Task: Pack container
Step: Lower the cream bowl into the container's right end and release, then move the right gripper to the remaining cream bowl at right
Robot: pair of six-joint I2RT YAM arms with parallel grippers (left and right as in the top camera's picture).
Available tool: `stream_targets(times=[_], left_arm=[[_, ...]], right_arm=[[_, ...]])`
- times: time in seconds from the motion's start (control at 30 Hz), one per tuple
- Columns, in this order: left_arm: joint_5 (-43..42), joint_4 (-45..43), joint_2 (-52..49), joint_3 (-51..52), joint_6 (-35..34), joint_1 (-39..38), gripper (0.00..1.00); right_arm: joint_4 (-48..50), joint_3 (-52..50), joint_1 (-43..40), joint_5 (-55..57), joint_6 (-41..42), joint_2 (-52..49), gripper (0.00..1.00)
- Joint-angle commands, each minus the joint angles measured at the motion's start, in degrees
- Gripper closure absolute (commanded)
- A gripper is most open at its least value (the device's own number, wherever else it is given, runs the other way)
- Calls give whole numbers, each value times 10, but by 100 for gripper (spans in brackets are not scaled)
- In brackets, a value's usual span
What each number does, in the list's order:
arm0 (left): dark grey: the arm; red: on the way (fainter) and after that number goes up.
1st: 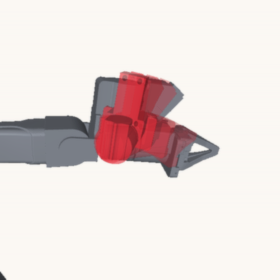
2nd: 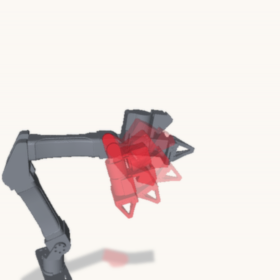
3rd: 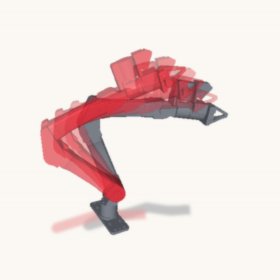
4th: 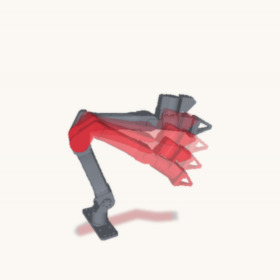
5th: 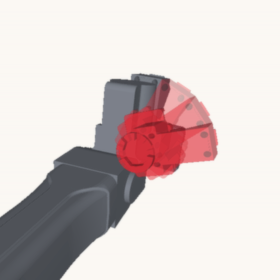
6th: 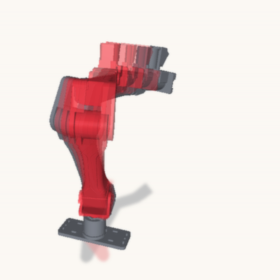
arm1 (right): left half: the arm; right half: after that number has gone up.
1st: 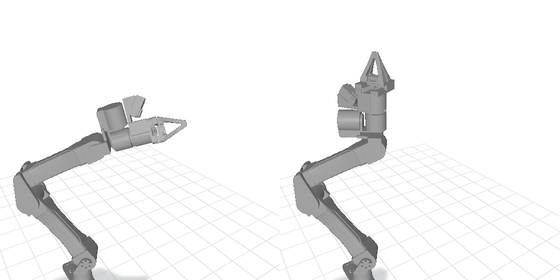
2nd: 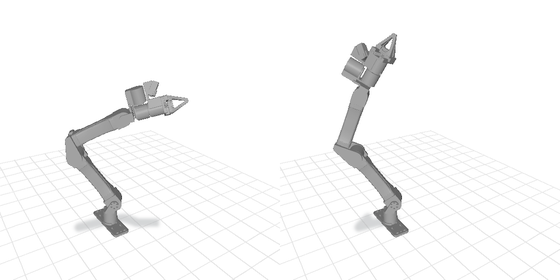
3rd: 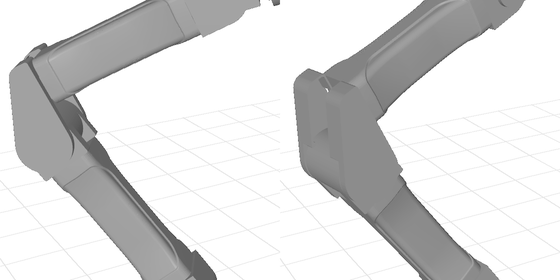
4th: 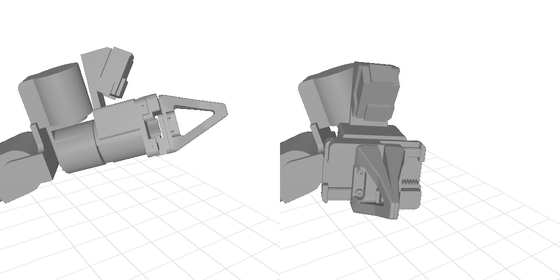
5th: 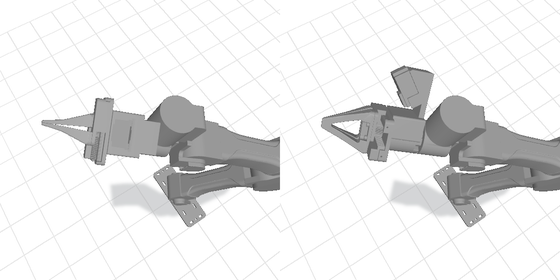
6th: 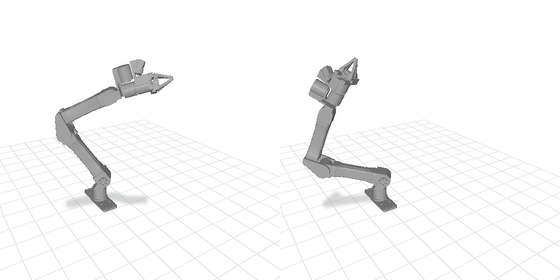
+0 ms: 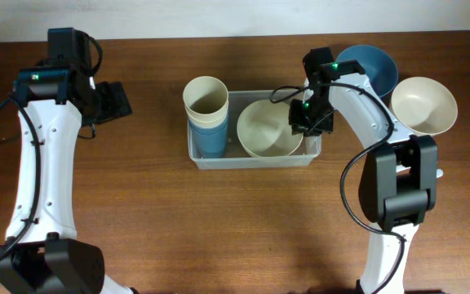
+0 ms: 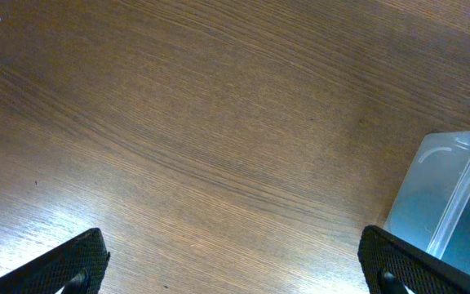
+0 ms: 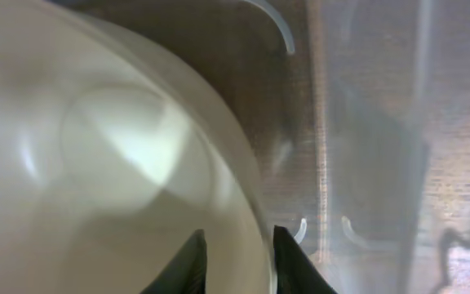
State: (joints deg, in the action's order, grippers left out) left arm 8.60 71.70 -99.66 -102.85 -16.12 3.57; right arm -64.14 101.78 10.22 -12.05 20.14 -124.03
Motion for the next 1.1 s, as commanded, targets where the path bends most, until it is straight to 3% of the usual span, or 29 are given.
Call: stream_targets(times=[0.0,0.83,1.07], left_arm=[[2,-1,0,6,-6,2,0],[2,-1,0,6,-6,2,0],[2,-1,0,6,-6,2,0]], right_arm=[[1,-3,4,3,3,-1,77],[-77,145,3,-40,-4,-1,70],[-131,250,-12,-35,-8,-1,69]])
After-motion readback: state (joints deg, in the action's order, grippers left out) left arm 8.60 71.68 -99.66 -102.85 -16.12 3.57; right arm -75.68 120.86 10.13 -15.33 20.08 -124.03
